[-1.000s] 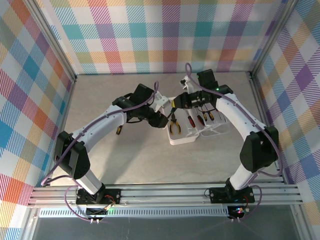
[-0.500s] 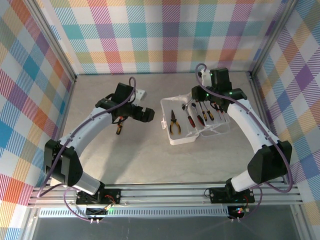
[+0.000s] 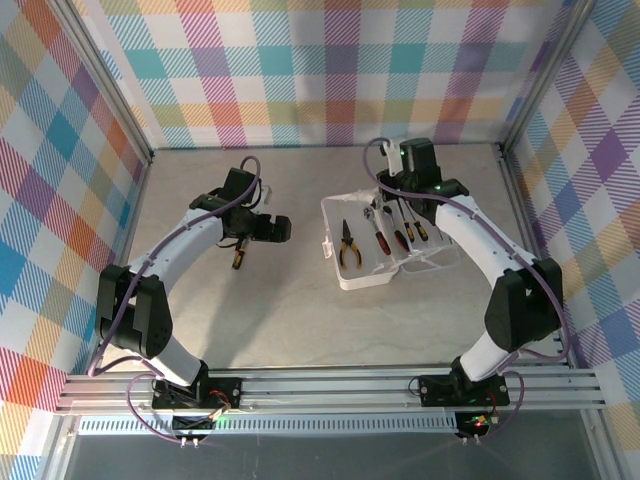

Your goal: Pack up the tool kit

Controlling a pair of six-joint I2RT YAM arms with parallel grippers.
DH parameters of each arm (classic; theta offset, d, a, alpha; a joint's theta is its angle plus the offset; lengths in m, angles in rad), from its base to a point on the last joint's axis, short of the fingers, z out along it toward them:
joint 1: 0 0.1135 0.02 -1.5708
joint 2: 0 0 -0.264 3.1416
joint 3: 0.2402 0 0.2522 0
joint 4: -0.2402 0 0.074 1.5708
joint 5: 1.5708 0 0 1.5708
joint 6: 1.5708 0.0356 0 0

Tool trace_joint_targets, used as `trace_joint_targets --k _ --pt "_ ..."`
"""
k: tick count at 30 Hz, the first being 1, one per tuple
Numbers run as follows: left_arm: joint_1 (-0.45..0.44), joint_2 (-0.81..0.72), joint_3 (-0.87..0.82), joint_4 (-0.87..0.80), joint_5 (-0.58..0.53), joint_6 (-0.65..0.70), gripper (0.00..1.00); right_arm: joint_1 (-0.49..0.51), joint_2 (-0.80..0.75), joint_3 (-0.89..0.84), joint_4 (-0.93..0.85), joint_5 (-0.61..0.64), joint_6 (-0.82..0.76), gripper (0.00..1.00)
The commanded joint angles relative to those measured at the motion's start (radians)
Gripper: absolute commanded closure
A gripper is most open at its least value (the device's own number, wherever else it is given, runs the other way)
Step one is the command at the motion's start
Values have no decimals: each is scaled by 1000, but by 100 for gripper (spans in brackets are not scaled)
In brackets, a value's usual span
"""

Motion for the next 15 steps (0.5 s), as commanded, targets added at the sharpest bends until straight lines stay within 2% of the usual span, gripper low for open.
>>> trace_joint_targets --k 1,8,15 --pt "1 -1 -1 -19 11 -6 0 17 8 15 99 36 -70 100" --pt "1 7 5 -16 34 -6 0 41 5 -57 134 35 -88 100" --pt "1 4 16 -23 40 2 0 67 -68 -239 113 37 -42 100"
